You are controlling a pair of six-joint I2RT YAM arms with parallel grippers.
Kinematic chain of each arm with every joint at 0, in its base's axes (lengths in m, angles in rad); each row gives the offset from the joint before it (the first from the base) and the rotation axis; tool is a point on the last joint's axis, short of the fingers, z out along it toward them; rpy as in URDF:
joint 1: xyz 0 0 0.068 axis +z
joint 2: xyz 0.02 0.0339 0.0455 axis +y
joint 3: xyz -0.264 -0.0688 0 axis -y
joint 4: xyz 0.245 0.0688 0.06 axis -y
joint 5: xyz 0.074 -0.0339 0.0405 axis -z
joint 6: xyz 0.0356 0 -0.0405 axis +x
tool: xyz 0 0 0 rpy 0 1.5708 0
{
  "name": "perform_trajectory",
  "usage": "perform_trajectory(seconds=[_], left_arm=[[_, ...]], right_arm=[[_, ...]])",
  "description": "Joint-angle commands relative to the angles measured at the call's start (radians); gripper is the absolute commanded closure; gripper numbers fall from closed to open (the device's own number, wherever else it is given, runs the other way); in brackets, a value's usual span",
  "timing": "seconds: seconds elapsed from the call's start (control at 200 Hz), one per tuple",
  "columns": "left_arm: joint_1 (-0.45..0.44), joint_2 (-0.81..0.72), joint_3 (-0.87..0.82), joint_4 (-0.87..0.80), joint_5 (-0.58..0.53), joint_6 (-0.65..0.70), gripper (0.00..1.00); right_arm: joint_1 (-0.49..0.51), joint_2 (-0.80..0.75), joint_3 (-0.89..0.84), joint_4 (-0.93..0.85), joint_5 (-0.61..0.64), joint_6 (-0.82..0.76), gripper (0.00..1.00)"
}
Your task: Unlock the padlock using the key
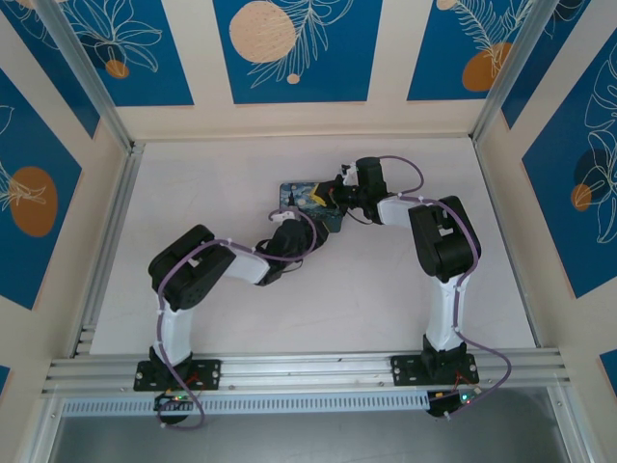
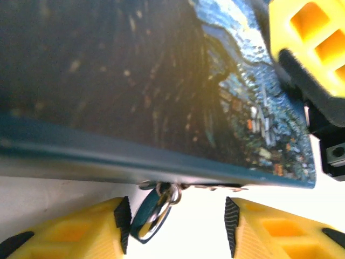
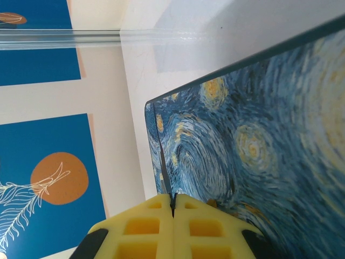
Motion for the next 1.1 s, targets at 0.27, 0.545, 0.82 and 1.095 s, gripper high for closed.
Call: perform_trajectory(seconds=[0.27, 0.545, 0.82, 1.095], left_arm=[[0.003, 0.031, 0.010, -0.171, -0.072, 0.084, 0.60], [0.004, 0.046, 0.017, -0.169, -0.067, 0.084, 0.70], [0.005, 0.054, 0.023, -0.173, -0.064, 0.077, 0.80], [0.011, 0.051, 0.025, -0.181, -0.047, 0.078, 0.92]], right_arm=[[-0.007, 0.050, -0.025, -0.042, -0.009, 0.005, 1.00], [-0.008, 0.051, -0.026, -0.043, -0.008, 0.005, 1.00], [-0.008, 0.051, -0.028, -0.042, -0.013, 0.006, 1.00], [-0.010, 0.042, -0.025, -0.042, -0.013, 0.008, 1.00]])
